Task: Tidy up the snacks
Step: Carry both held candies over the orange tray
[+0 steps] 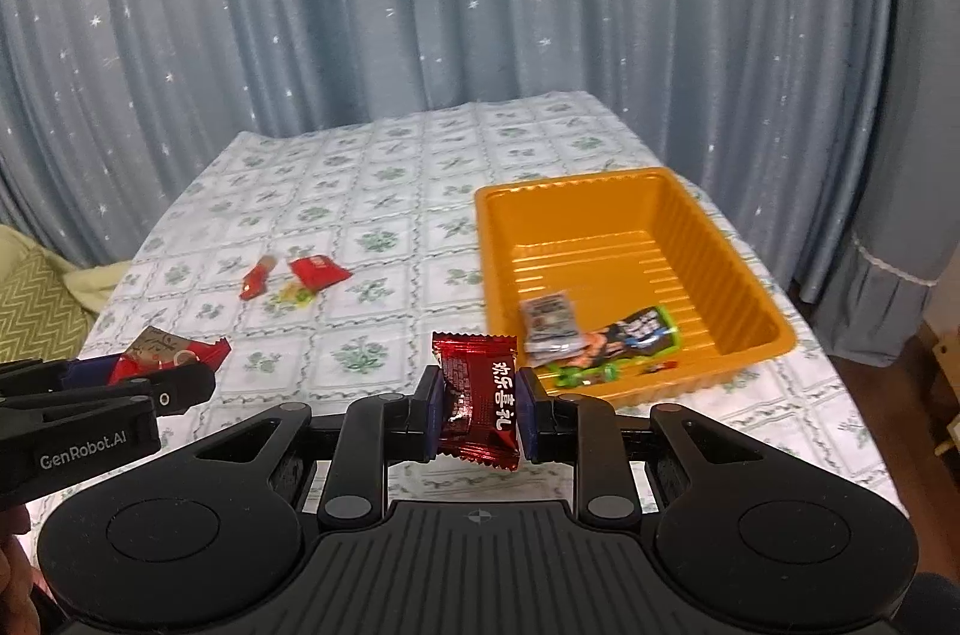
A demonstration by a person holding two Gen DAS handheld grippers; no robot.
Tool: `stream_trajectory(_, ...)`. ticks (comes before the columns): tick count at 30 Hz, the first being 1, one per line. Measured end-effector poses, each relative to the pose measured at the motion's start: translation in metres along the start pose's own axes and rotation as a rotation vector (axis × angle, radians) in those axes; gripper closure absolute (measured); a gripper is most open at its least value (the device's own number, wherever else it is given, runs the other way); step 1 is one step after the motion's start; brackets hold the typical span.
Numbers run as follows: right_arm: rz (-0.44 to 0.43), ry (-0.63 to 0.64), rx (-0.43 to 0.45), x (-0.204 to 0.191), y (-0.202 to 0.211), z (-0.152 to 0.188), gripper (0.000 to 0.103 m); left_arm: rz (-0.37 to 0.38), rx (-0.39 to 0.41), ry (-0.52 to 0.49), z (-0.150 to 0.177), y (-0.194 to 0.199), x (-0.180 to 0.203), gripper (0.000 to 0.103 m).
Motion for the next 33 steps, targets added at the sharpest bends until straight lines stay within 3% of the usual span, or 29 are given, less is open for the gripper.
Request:
stream_trajectory(13,0.044,-0.032,-0.001,0.027,0.009,-0.002,0.078,0.052,0.007,-0.037,-0.009,-0.005,0.035,0.06)
stream_trajectory(33,0.074,-0.07,-0.015,0.05,0.005,0.002,0.078,0.091,-0.006,-0.05,-0.009,-0.016,0.052,0.06)
Point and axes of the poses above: each gripper's, at about its wrist camera, not at the fingertips, and y roughly against the way its jaws point, x to its right, z to its underside, the point moved 6 cm from there along -y, roughly the way its jaws point, and after that the axes turned 11 degrees about z, right-handed, at the moved point
